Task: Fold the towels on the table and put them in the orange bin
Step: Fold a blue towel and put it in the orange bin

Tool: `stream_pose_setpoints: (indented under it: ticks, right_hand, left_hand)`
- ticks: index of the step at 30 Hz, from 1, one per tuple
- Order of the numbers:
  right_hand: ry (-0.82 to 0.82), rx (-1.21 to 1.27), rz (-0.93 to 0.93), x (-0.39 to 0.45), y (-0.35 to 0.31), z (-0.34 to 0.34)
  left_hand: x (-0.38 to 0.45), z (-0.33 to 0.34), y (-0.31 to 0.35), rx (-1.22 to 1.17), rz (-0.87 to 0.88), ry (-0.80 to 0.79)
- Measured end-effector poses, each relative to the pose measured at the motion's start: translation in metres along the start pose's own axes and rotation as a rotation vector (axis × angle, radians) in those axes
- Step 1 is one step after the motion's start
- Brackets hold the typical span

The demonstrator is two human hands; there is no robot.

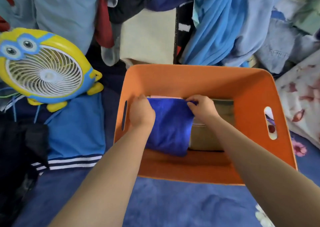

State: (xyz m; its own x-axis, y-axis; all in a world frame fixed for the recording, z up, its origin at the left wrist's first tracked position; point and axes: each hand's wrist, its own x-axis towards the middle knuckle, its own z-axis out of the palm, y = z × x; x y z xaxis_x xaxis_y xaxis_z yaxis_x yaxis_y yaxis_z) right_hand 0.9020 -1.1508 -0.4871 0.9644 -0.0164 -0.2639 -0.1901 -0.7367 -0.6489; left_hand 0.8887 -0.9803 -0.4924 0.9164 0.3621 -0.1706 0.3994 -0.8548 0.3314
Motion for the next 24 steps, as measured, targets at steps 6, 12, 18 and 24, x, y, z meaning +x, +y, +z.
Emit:
stream_pose_setpoints:
  ticks: [6,12,18,24]
  right_hand:
    - [0.099,0.034,0.008,0.047,0.012,0.028]
    - [0.223,0.050,-0.029,0.047,0.022,0.043]
    - [0.287,-0.466,-0.453,0.020,0.024,0.049]
    - [-0.183,-0.566,-0.261,0.014,0.047,0.085]
  left_hand:
    - [0.034,0.035,0.004,0.103,0.085,0.097]
    - [0.047,0.047,0.006,0.211,0.200,0.121]
    - [0.024,0.060,-0.005,0.199,0.492,0.301]
    - [0.020,0.090,-0.022,0.333,0.584,-0.070]
